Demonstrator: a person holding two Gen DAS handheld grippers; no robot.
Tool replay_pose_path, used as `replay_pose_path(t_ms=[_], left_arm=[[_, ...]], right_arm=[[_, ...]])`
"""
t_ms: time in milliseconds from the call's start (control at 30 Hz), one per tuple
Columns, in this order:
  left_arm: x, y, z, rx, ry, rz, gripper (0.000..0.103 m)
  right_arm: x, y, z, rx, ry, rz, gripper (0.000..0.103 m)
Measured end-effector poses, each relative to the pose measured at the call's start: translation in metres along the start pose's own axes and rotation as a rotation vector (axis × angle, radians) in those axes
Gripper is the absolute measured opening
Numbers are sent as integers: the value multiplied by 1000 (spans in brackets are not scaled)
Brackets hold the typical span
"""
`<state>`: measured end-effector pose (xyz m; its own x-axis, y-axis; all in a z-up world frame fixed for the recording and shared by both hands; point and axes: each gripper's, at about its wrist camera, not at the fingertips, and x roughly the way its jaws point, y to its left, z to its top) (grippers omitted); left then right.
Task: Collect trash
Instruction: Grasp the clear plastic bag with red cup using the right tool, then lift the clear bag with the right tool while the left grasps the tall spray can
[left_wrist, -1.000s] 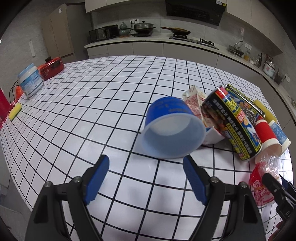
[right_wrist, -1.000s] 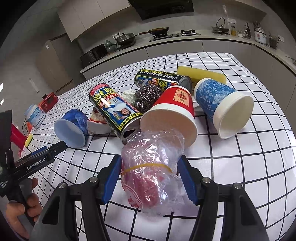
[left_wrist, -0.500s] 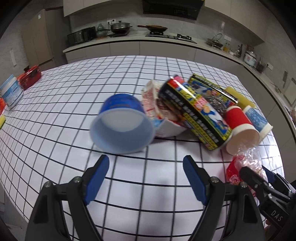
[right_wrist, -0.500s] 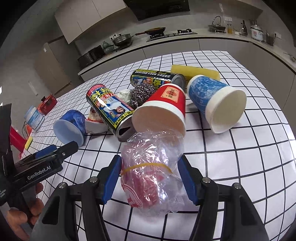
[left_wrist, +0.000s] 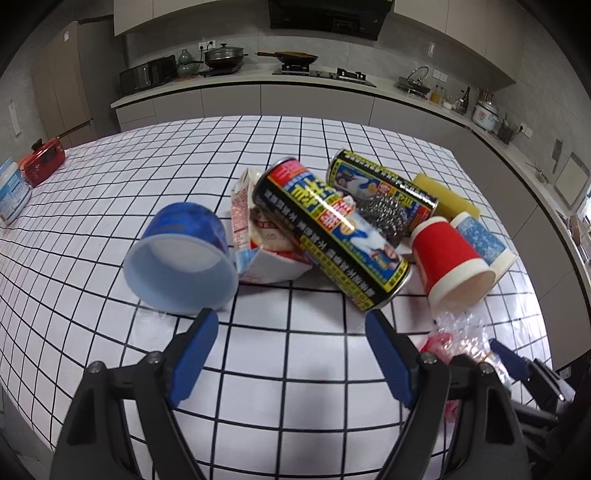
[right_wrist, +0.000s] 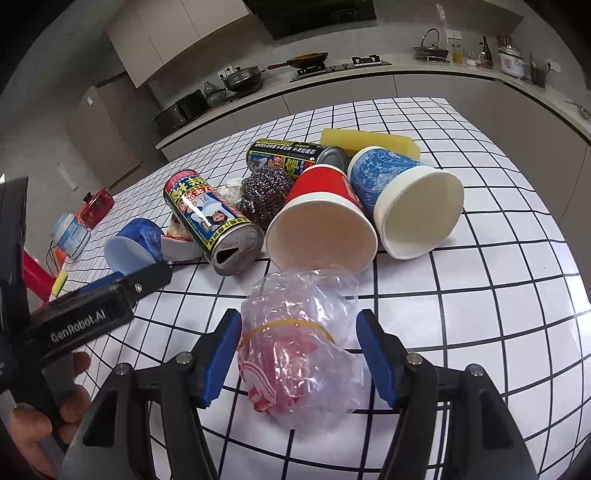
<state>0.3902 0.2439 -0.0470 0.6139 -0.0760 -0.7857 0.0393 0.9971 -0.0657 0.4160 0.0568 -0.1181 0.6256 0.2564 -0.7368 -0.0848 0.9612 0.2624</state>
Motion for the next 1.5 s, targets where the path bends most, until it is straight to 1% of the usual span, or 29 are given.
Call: replay_pose_path(t_ms=[233, 433, 500, 600, 767, 933, 1100, 1333, 1433, 1500], left_arm=[[2, -16, 6, -3, -5, -10, 83], [6, -25, 7, 6, 1, -11, 83], [7, -26, 6, 11, -1, -6, 83], [8, -27, 7, 13, 4, -4, 83], [9, -29, 8, 4, 3, 1, 83], [9, -29, 8, -3, 3, 4, 83], [9, -30, 8, -9, 3, 3, 83], [8, -32, 10, -29, 3, 3, 83], [9, -35, 11, -29, 4, 6, 83], [9, -36, 11, -32, 3, 7, 83]], right_arm=[[-3, -5, 2, -8, -6, 2, 67], [-10, -15, 3, 8, -31, -22, 67], [-10, -18, 3, 14, -27, -21, 67], [-5, -20, 1, 26, -2, 7, 67], [-6, -17, -2, 2, 3, 11, 66], [-16, -21, -2, 3, -36, 5, 65], [-32, -30, 1, 17, -87, -23, 65], [-58, -53, 17, 69, -194, -113, 65], [-60, -58, 22, 72, -197, -92, 65], [-57, -61, 24, 85, -176, -46, 65]])
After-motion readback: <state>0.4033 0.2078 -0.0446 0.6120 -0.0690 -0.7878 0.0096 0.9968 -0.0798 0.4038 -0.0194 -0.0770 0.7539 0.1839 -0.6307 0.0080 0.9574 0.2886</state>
